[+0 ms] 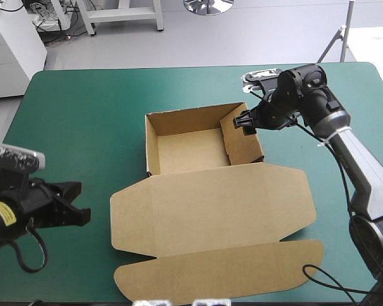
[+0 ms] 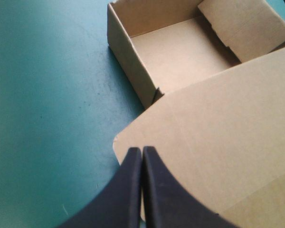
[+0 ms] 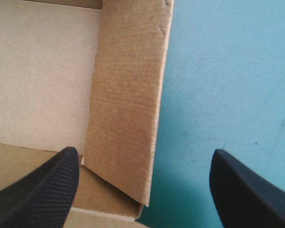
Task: Fold the box
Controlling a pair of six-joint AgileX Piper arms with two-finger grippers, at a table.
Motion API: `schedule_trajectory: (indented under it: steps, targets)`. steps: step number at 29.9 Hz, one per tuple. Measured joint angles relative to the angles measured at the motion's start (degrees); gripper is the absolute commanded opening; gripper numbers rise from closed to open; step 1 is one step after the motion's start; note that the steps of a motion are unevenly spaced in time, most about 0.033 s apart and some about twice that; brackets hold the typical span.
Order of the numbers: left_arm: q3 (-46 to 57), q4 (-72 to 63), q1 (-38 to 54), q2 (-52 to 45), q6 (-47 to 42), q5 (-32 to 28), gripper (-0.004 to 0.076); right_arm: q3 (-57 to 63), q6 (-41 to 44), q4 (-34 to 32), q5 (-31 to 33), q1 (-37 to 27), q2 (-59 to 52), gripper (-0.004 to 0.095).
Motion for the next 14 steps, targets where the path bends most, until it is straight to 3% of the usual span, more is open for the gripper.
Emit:
schedule_trajectory:
  steps: [14]
  targets:
    - [29.19,-0.03,0.0,-22.38,0.01,-10.89,-0.001,0.0,-0.85,-0.19,0.27,0.0,12.22,0.0701]
